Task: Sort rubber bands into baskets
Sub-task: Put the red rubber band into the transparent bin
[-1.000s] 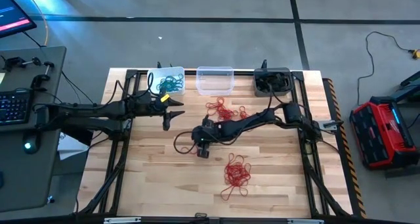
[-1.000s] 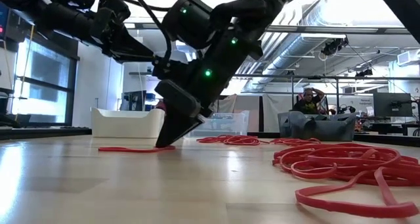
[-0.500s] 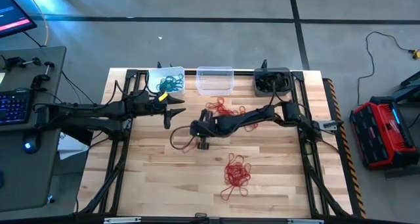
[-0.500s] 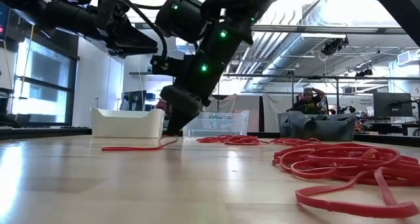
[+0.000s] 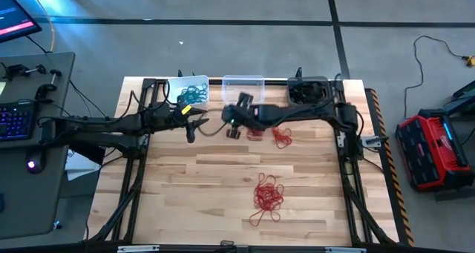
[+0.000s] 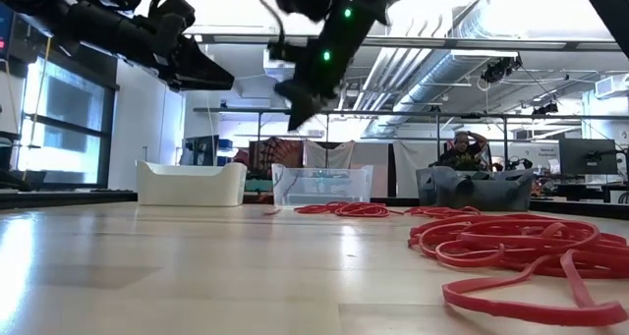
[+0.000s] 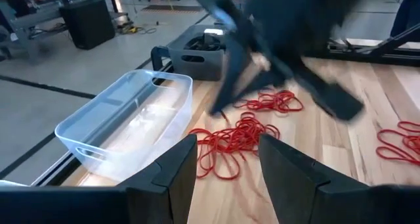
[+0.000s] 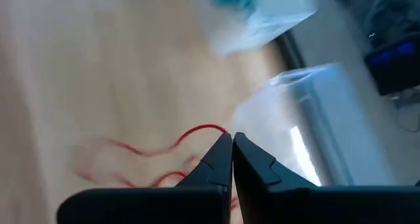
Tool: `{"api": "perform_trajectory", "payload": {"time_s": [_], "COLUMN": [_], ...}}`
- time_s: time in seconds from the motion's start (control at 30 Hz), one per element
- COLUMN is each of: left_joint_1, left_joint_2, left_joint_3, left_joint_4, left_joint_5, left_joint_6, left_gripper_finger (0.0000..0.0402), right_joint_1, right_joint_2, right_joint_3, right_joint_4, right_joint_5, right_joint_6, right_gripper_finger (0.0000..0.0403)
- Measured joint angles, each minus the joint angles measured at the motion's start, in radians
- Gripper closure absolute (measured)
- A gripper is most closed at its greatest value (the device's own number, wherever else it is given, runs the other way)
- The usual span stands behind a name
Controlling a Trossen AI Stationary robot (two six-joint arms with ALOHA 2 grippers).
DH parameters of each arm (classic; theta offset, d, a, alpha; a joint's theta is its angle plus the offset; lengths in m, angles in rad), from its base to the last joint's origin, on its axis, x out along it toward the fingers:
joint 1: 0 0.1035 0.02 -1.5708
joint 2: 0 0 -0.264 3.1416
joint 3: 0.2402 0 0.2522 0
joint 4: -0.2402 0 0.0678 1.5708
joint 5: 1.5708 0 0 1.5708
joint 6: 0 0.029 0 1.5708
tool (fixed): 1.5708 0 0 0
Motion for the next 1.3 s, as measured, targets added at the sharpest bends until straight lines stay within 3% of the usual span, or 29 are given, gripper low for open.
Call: {"api": "perform_trajectory", "payload": {"time_s": [0.3,0.7,0.9,1.1,1.3], "left_joint_1": [0.000,0.000,0.000,0.000,0.000], "left_joint_2": [0.000,0.002,0.002,0.002,0.002], "left_joint_3": [0.000,0.000,0.000,0.000,0.000], "left_joint_4": [-0.004,-0.007,-0.008,-0.008,-0.008], "left_joint_5": [0.001,0.002,0.002,0.001,0.001], "left_joint_6": [0.000,0.008,0.008,-0.006,-0.008], "left_gripper_finger": [0.0245,0.0245,0.0245,0.0245,0.0245], "right_joint_1": [-0.104,-0.266,-0.317,-0.333,-0.351], "right_joint_2": [-0.090,-0.085,-0.078,-0.076,-0.075], "right_joint_3": [0.000,0.000,-0.001,-0.072,-0.170], "right_joint_4": [0.140,0.201,0.212,0.285,0.349], "right_joint_5": [0.001,-0.048,-0.160,-0.237,-0.245], "right_joint_6": [-0.091,-0.098,-0.052,0.015,0.056], "right_gripper_finger": [0.0403,0.0403,0.0403,0.0403,0.0403]}}
